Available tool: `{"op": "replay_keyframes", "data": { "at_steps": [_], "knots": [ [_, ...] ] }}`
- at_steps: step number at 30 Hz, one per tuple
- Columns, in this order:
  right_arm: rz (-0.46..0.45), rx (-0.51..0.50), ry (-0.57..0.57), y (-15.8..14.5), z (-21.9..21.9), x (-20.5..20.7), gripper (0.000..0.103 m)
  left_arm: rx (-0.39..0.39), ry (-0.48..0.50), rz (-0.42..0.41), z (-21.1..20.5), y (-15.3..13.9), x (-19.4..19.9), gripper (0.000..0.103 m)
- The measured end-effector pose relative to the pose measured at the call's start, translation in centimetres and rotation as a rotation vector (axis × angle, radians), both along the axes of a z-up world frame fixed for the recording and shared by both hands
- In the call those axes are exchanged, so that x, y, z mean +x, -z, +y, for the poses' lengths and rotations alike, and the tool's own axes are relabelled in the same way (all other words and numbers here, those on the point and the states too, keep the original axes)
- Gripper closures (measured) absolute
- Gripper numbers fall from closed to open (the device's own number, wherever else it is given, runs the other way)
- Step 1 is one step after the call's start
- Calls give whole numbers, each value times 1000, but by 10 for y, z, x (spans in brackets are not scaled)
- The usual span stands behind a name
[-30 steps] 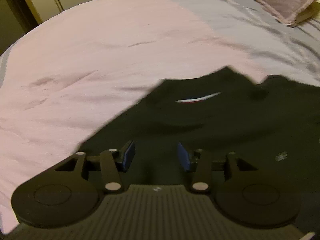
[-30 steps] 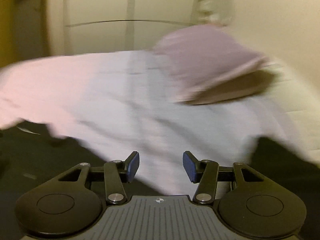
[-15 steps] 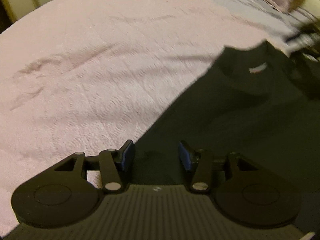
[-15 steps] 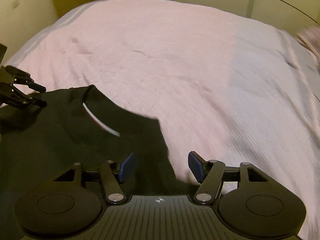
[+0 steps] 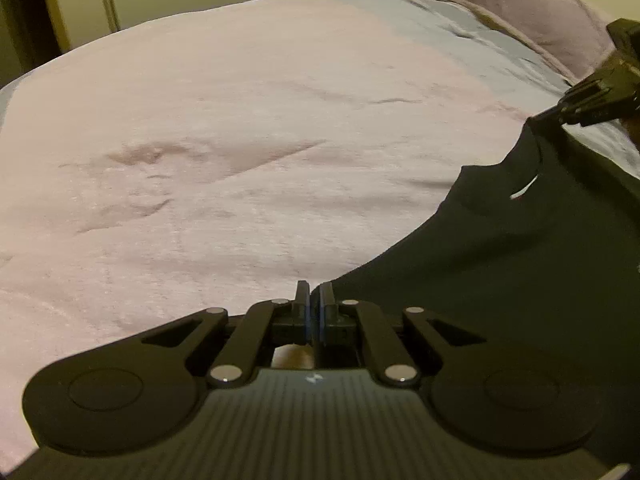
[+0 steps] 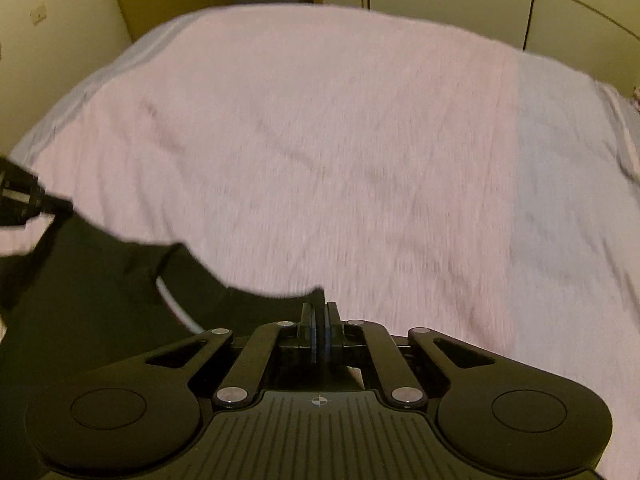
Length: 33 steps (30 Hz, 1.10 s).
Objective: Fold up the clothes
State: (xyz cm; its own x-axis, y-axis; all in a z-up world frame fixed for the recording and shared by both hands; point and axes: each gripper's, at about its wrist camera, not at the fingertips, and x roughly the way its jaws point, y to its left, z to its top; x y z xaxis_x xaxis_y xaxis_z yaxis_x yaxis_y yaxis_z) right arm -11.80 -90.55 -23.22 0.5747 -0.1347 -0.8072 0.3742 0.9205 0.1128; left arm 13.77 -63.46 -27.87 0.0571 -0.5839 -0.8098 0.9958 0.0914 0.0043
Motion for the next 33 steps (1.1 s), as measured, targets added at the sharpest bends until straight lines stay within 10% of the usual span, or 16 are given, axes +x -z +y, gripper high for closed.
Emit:
{"op": "replay_keyframes", "data": {
  "at_steps": [8,10,11,21,27,33],
  "knots": [
    [-34,-46,58,8,-9,5,97,53,-45,-37,-10,22,1,99],
    [-39,-58,75,11,-11,4,46,62,-60,-40,-13,26,-2,97],
    [-58,-70,93,8,-10,-2,40,62,-71,-42,-13,25,-2,95],
    [-76,-21,536,-10,76,-248,38,-22,-108,-115,8,-27,-37,81],
    [101,-59,874,-24,108,-426,38,3,2,-101,3,-33,-118,76],
    [53,-16,1137,-30,102,-550,38,21,254,-82,-26,-20,-245,74]
  ]
}}
